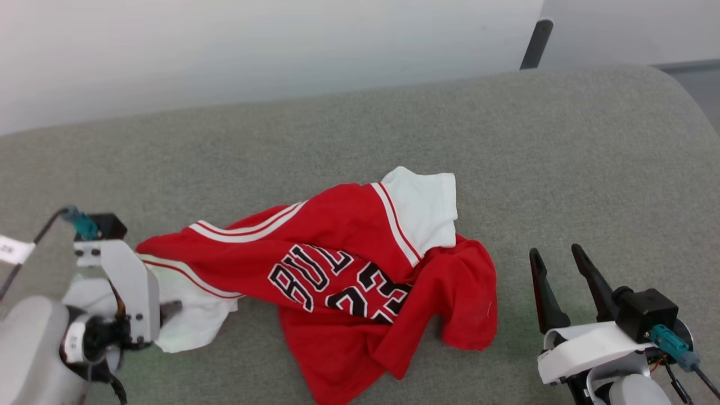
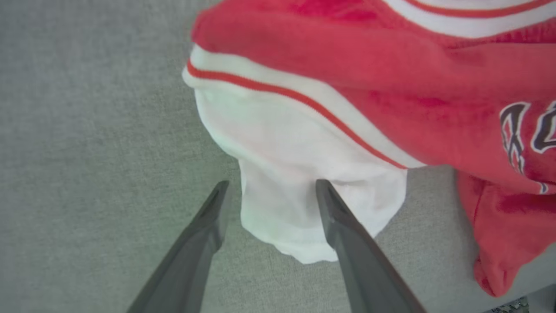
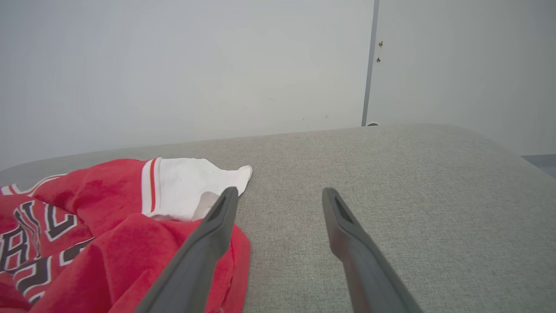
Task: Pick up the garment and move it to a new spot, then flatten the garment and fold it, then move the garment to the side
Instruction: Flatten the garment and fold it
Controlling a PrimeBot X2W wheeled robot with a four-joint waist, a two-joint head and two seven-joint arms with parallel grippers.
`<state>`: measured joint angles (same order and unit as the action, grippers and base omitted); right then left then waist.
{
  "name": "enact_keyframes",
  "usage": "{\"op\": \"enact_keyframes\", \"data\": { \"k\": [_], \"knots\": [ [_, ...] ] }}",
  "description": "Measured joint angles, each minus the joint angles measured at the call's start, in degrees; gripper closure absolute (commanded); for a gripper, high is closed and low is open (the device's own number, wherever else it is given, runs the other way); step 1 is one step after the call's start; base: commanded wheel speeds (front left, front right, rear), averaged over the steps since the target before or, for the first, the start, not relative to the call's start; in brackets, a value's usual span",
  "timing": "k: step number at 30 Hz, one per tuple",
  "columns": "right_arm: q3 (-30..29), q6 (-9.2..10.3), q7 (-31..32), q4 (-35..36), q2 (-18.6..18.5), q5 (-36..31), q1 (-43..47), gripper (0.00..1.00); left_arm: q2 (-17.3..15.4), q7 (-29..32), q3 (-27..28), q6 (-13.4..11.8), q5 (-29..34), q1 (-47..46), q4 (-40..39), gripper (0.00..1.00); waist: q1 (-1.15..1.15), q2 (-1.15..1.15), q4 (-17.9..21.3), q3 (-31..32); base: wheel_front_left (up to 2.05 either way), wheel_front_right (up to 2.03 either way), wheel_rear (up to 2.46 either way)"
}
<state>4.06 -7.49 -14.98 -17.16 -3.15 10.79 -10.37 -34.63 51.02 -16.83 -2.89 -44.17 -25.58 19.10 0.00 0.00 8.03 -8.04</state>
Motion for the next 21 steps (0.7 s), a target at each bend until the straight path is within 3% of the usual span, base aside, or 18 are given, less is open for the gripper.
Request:
{"op": "enact_keyframes", "data": {
  "k": [6, 8, 21],
  "knots": [
    [0.07, 0.0, -0.01, 0.64, 0.02, 0.26, -0.86, 0.0, 0.56, -0.19, 0.74, -0.74, -1.52, 1.63, 2.09, 0.0, 0.0, 0.0, 0.93, -1.9, 0.0, 0.0, 0.0],
    [-0.03, 0.0, -0.03, 0.68, 0.02, 0.57, -0.96, 0.0, 0.98, -0.05, 1.47, -0.97, -2.64, 1.55, 2.96, 1.0, 0.0, 0.0, 1.33, -2.43, 0.0, 0.0, 0.0],
    [-0.75, 0.0, -0.1, 0.94, 0.07, 0.66, -1.25, 0.0, -1.67, 2.35, 1.0, 0.45, -2.66, -0.72, 2.9, 1.0, 0.0, 0.0, 1.78, -3.4, 0.0, 0.0, 0.0]
  ]
}}
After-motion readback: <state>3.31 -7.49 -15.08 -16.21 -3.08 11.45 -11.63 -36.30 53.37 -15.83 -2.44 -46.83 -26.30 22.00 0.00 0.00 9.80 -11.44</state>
